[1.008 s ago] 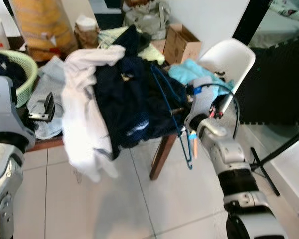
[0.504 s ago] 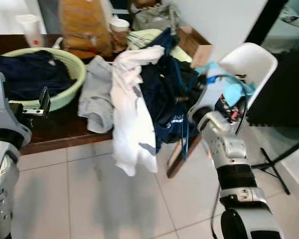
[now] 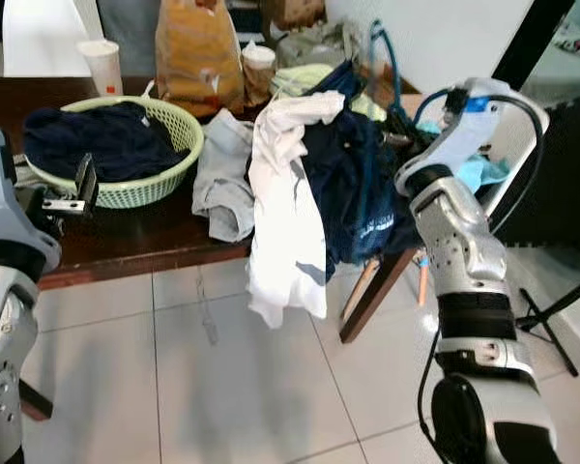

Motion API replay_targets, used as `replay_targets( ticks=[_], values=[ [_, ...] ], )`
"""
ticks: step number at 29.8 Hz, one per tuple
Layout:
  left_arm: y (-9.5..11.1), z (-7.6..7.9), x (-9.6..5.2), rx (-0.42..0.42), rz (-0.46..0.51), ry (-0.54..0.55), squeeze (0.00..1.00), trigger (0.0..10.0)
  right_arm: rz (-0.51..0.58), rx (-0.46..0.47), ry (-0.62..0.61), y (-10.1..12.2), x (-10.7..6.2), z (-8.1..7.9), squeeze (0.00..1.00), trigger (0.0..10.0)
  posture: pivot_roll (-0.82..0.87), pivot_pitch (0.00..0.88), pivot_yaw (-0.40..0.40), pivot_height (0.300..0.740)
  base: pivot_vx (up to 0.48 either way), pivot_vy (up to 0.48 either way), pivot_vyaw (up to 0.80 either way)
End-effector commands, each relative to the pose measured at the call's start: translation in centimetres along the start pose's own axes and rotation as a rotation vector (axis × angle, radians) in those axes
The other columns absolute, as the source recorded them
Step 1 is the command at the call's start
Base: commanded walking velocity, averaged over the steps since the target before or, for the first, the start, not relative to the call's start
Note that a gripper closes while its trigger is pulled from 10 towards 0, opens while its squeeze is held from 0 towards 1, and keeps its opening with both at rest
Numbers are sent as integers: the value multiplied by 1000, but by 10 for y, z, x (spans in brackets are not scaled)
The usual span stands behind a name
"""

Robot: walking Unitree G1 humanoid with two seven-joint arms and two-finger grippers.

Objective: Hang hanger

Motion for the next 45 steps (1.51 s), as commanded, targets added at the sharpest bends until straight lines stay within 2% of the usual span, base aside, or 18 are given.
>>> replay_targets(
  ticks=[1, 2, 3, 4, 10, 14, 19, 29, 45],
  values=[
    [3, -3, 1, 16, 11, 5, 0, 10000, -57, 19, 99, -12, -2, -19, 0, 10000, 61, 154, -98, 740, 0, 0, 0],
    [3, -5, 1, 16, 10, 17, 0, 10000, -95, 21, 133, -21, -4, -26, 0, 10000, 62, 155, -99, 740, 296, 0, 0],
    [3, -5, 1, 16, 10, 17, 0, 10000, -95, 21, 133, -21, -4, -26, 0, 10000, 62, 155, -99, 740, 296, 0, 0],
    [2, -7, 0, 16, 1, 32, 0, 10000, -137, 0, 153, -32, -6, -32, 0, 10000, 63, 156, -99, 740, 345, -330, 0],
    [1, -8, 0, -6, -3, 46, 0, 10000, -177, -24, 157, -40, -9, -31, 0, 10000, 63, 157, -98, 740, 309, -361, 0],
    [0, -11, 2, -15, -4, 62, 0, 10000, -208, -37, 170, -45, -12, -32, 0, 10000, 62, 158, -96, 740, 0, 0, 0],
    [0, -13, 2, -10, -4, 63, 0, 10000, -269, -58, 226, -59, -21, -41, 0, 10000, 62, 157, -96, 740, 0, 0, 0],
    [13, -20, 2, 15, 45, 57, 0, 10000, -261, -49, 212, -60, -21, -39, 0, 10000, 70, 159, -96, 740, 159, 0, 0],
    [18, -16, 7, 26, 60, 30, 0, 10000, -221, -20, 213, -53, -18, -44, 0, 10000, 75, 160, -84, 740, 327, 0, 0]
  ],
)
Point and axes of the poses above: a point about 5 cm out from each wrist's last joint towards the gripper, its own x axis pointing out of the wrist towards the gripper, its own y axis along the axis of the wrist's last joint, z = x × y, the point moved 6 cm from there along x, pointing out of the wrist towards the gripper, and after that the axes turned 11 degrees about x, right-handed, at the moved point
